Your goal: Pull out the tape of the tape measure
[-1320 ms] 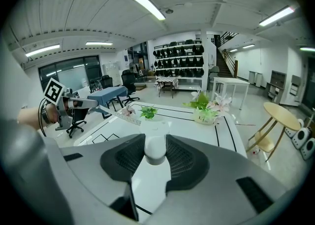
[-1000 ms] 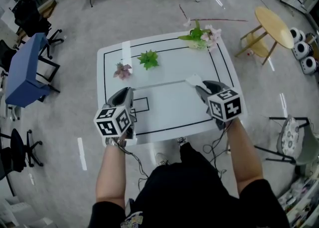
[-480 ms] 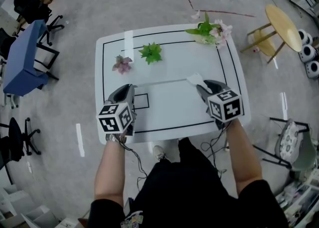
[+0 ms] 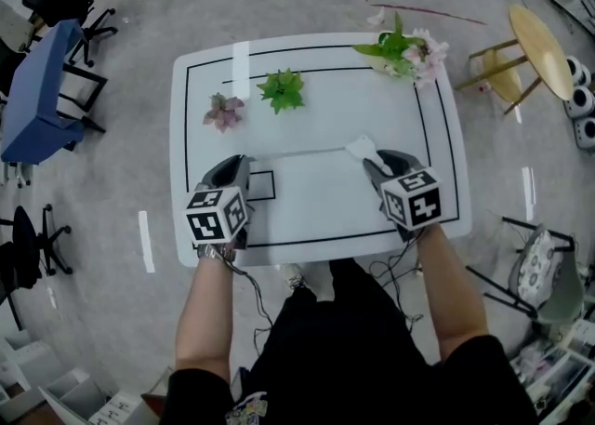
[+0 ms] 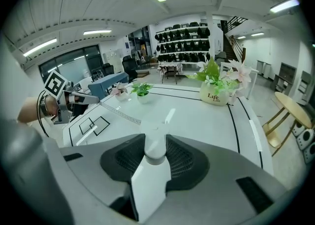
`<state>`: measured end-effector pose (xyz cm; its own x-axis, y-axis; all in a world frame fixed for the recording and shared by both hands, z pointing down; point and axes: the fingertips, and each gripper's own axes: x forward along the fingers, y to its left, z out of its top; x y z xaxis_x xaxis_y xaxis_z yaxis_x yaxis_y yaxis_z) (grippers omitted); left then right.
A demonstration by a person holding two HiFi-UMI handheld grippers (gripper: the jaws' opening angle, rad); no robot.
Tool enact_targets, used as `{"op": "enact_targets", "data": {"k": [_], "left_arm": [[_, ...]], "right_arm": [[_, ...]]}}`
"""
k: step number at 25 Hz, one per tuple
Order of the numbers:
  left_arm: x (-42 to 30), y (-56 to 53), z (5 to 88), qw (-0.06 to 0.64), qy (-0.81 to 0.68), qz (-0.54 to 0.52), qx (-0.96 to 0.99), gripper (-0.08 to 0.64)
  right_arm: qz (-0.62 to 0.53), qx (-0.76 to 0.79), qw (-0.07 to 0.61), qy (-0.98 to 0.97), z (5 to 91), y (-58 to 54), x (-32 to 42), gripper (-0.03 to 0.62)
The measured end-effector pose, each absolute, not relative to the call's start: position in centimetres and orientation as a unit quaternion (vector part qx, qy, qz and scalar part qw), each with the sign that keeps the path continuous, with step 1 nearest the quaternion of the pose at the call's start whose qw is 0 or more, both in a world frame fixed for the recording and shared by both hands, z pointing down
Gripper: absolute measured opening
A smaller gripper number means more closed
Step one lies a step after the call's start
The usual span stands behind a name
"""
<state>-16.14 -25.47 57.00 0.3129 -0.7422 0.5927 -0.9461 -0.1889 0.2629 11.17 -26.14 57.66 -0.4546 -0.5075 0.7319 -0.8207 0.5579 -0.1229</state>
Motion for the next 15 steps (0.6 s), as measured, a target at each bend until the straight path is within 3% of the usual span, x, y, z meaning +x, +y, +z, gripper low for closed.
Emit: {"op": "enact_targets", "data": {"k": [15], "left_arm": [[-17.1, -25.5, 62.6, 0.332, -0.565, 0.206, 0.727, 0.032]], "right_arm": [[0.211, 0.39, 0.366, -0.818, 62.5, -26.6, 10.0, 0.132]]}}
